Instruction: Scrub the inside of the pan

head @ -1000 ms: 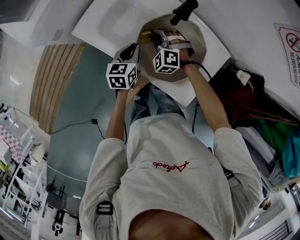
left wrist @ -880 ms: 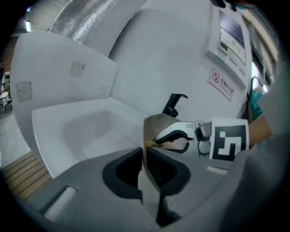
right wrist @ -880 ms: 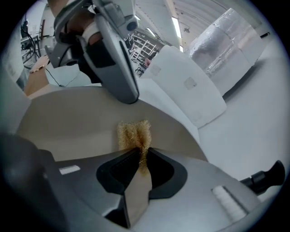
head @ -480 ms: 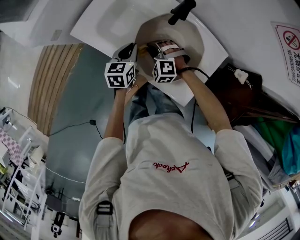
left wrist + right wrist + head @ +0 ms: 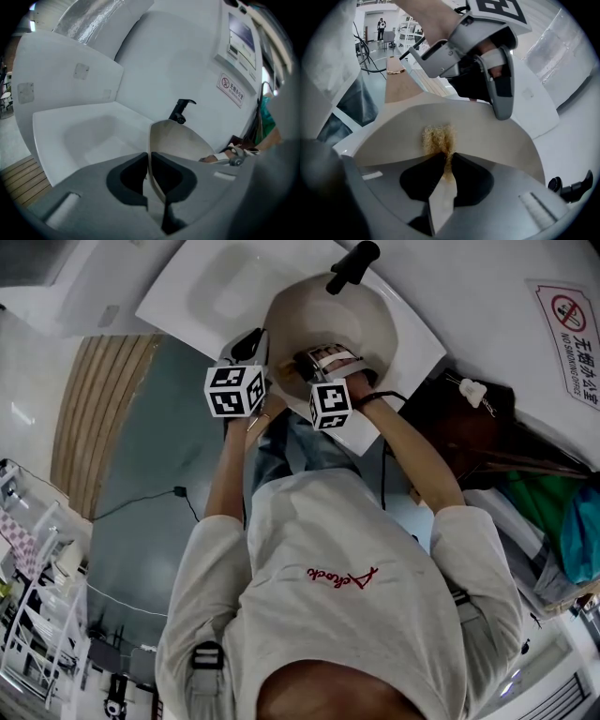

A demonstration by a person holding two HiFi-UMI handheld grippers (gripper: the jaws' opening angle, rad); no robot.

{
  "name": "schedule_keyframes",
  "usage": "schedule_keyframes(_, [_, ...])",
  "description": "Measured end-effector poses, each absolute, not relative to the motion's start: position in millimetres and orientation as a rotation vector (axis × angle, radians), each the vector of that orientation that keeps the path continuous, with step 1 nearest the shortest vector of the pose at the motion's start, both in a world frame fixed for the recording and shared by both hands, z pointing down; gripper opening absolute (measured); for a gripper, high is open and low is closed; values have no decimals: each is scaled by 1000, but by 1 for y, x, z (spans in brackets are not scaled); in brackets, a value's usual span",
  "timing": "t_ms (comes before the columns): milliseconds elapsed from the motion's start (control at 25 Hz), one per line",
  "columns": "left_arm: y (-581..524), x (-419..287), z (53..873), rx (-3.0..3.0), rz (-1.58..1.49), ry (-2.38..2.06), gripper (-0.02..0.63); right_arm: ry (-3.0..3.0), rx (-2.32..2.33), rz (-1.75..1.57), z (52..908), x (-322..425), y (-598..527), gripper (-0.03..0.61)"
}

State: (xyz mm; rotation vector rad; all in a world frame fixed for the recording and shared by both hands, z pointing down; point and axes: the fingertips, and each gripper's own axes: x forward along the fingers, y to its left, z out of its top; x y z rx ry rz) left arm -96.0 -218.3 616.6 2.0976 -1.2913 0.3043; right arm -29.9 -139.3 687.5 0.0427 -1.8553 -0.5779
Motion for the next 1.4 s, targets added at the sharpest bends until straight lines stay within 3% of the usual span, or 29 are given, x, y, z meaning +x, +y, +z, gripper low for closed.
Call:
schedule_keyframes(440, [-219, -94, 616, 2098, 306, -1301, 25, -1845, 12, -597, 684, -21, -131, 66])
schedule_keyframes(1400, [-218, -93, 613, 2112, 288, -1297, 25, -1776, 272, -727, 647, -36, -265, 66])
